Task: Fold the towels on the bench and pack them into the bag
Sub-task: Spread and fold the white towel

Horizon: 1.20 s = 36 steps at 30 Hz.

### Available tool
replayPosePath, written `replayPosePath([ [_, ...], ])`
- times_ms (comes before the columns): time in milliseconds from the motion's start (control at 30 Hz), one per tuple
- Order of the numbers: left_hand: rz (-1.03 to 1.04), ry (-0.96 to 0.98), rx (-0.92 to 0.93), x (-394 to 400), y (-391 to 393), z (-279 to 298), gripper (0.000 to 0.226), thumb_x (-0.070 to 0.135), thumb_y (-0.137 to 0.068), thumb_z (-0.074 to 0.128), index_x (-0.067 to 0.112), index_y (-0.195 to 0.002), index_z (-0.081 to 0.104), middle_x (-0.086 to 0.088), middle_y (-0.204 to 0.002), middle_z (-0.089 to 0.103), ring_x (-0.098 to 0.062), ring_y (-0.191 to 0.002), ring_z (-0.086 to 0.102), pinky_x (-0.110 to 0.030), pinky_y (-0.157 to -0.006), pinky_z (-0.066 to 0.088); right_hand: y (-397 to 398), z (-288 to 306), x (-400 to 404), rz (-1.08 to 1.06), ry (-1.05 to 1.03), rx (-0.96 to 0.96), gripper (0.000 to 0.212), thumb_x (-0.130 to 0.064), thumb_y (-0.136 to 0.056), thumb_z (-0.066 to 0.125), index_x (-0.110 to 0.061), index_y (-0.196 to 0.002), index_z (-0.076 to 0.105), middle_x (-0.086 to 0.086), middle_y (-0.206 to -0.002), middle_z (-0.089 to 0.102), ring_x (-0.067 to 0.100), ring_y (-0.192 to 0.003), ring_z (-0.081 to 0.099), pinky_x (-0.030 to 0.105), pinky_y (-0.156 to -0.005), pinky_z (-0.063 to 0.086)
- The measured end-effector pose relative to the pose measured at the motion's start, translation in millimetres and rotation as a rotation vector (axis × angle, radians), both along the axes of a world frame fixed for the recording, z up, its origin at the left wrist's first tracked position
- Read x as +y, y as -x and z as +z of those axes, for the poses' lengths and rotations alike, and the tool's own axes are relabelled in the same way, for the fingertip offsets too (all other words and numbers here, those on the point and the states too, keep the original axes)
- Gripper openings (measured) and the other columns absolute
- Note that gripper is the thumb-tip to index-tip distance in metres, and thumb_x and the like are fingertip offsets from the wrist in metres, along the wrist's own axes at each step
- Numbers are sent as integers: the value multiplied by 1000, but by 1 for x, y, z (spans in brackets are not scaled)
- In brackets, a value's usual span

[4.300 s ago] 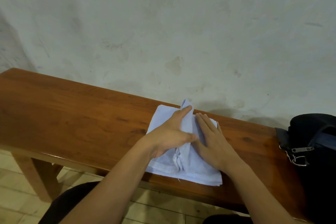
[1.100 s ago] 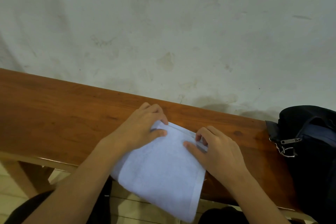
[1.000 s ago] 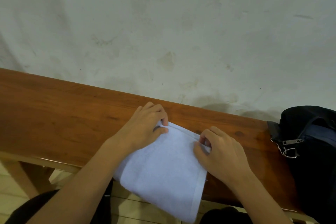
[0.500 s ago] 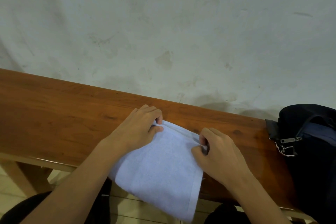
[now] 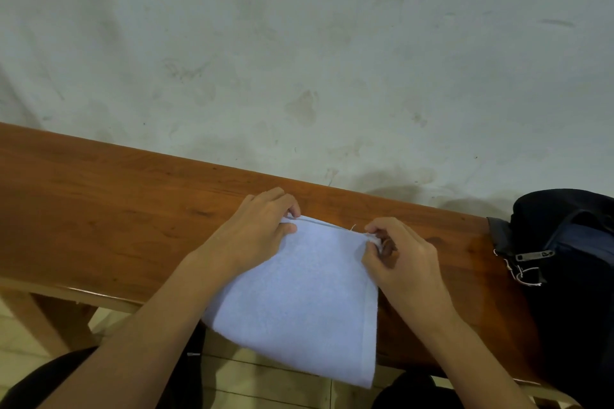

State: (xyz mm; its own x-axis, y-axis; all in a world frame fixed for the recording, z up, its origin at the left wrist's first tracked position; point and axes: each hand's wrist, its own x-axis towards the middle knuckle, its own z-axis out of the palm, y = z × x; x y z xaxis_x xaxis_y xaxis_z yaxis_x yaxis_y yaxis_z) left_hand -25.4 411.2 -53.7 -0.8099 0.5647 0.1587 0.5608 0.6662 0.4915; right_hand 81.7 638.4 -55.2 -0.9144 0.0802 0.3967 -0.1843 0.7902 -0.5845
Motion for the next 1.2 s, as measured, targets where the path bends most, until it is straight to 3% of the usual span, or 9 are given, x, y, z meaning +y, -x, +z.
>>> replayPosePath([
  [133,21,23,7,0,2,-1,7,22,-95,63,19,-101,65,10,-100,50,-11,-90,51,-24,-81,42,2,-10,5,-18,-35,-152,26,-19,-93,63,-29,-117,64,-15,-106,61,0,-94,57,19,-81,51],
  [233,-23,14,39,0,1,1,3,19,-94,64,20,-94,62,8,-96,55,-13,-87,53,-34,-83,47,4,-10,7,-20,-73,-179,30,-22,-93,64,-22,-123,65,-16,-109,55,-5,-94,52,12,-78,47],
  [400,-44,16,56,-2,-1,4,8,22,-95,61,24,-90,54,11,-92,56,-13,-87,52,-36,-82,46,4,-8,7,-37,-99,-201,14,-23,-92,65,-30,-104,62,-21,-103,48,-5,-94,50,11,-70,46],
  [533,-28,84,72,-5,2,3,20,42,-96,55,24,-105,57,13,-102,56,-9,-93,49,-25,-83,40,5,-5,5,-46,-91,-187,15,-21,-90,65,-32,-94,57,-22,-97,46,1,-86,51,20,-65,51],
  [667,-65,125,82,-7,4,6,19,47,-94,57,30,-99,50,15,-99,51,-7,-93,47,-24,-85,39,5,-5,5,-40,-146,-152,18,-20,-88,67,-33,-91,53,-20,-94,47,2,-84,51,22,-64,52],
  [833,-145,81,40,-8,4,9,18,34,-87,71,34,-87,53,18,-96,60,-5,-94,51,-27,-89,42,6,-5,7,49,-203,-114,21,-16,-85,69,-31,-89,54,-20,-93,49,-1,-94,47,12,-70,42],
  [967,-178,41,-14,-6,4,8,25,16,-82,75,27,-74,53,8,-86,63,-11,-84,53,-23,-80,39,7,-8,6,101,-237,-130,20,-20,-84,73,-31,-89,58,-20,-95,54,-2,-91,44,8,-72,38],
  [1067,-157,36,-31,-5,3,7,34,16,-83,71,35,-73,46,14,-93,54,-6,-92,44,-17,-82,33,5,-8,7,86,-226,-135,15,-19,-84,72,-28,-87,60,-18,-91,56,1,-88,45,10,-69,38],
  [1200,-171,115,-9,-6,2,7,35,19,-86,66,33,-72,38,15,-89,52,-8,-89,46,-24,-89,30,4,-3,6,84,-209,-161,15,-20,-86,68,-29,-87,56,-18,-87,52,3,-85,49,17,-64,43],
])
